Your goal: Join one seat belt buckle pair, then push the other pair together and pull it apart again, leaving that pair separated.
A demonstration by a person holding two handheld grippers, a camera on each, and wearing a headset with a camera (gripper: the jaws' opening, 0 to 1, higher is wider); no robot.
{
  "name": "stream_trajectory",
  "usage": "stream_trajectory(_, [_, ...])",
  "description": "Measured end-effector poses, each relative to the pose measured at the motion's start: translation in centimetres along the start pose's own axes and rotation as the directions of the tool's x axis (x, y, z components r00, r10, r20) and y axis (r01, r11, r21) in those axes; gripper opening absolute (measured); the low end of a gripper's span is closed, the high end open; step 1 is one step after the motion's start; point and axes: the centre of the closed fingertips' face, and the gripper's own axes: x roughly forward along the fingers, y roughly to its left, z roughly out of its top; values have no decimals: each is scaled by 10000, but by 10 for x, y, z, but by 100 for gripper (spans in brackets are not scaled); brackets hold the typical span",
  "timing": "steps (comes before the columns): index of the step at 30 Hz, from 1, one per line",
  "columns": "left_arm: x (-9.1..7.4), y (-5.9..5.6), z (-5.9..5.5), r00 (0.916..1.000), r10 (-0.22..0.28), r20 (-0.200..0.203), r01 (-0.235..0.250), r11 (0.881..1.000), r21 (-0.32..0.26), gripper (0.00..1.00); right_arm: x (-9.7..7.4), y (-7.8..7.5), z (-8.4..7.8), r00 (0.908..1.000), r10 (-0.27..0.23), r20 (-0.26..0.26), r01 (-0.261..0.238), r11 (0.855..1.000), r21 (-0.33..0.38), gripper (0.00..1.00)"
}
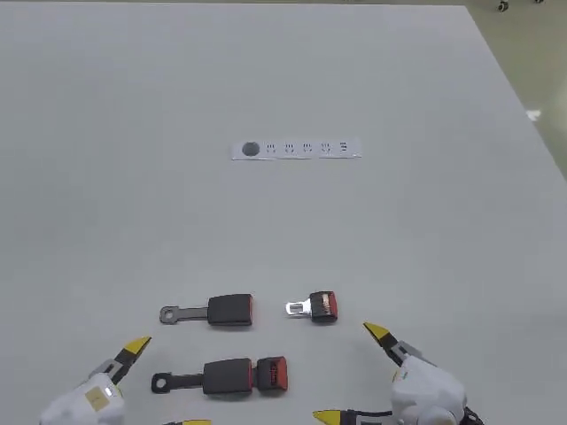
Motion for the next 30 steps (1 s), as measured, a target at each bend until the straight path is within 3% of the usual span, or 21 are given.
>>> stream_trajectory(9, [-2, 2, 4, 9994, 100, 317, -97, 9999, -102, 100, 0, -1, 5, 9999, -16, 105, 16, 10000, -41, 99])
stream_trajectory(30, [-4, 1, 9, 9991, 112, 404, -106, 9998, -163, 100, 1, -1, 5, 10000, 6, 59, -5, 10000, -56, 99])
